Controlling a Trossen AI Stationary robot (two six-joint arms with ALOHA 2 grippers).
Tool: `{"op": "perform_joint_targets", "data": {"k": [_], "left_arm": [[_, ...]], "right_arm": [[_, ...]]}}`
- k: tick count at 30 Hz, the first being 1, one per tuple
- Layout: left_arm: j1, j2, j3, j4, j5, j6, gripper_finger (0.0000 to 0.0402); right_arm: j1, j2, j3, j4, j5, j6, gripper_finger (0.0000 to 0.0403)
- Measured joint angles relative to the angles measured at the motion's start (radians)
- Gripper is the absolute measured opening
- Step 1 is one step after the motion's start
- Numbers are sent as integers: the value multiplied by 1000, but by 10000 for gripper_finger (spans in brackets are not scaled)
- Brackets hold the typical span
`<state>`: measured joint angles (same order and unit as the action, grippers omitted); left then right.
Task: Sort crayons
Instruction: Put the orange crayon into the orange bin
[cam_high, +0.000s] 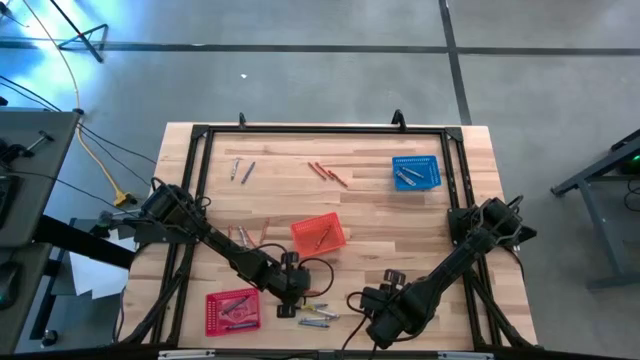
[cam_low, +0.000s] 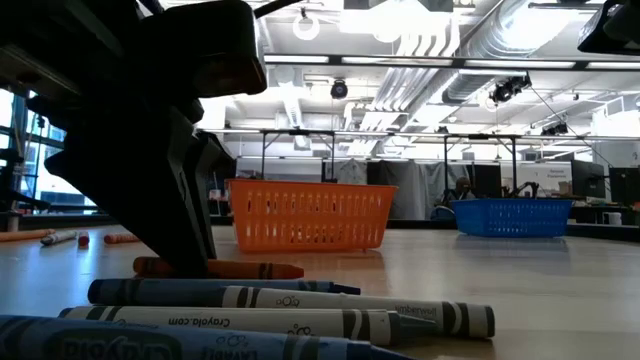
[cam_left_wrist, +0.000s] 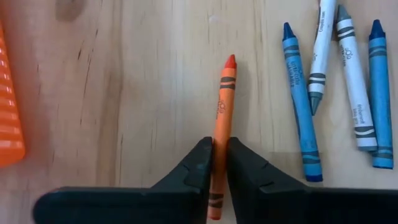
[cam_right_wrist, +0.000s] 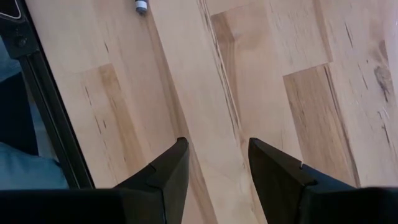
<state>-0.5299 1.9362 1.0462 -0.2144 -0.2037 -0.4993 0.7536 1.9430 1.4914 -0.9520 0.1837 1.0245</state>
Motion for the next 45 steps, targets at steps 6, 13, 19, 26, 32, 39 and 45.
{"op": "perform_joint_targets", "data": {"k": [6,13,19,26,32,39,45], "left_arm": [[-4,1,-4,17,6,-31,5],[-27,4,51,-14,3,-35,1],[-43,10,147,-120,8,12,0],[-51,7,219,-179,-13,22,1],[-80,5,311,-242,-140,34,1],[-133,-26,420,-424,-342,59,1],[-155,-85,428,-483,-464,63,1]], "right_arm": [[0,0,0,-1,0,-1,161],[0,0,0,-2,0,-4,161],[0,0,0,-8,0,-4,161],[0,0,0,-34,0,-4,161],[0,0,0,-72,0,-11,161],[0,0,0,-115,0,-44,161],[-17,0,0,-130,17,-97,161]]}}
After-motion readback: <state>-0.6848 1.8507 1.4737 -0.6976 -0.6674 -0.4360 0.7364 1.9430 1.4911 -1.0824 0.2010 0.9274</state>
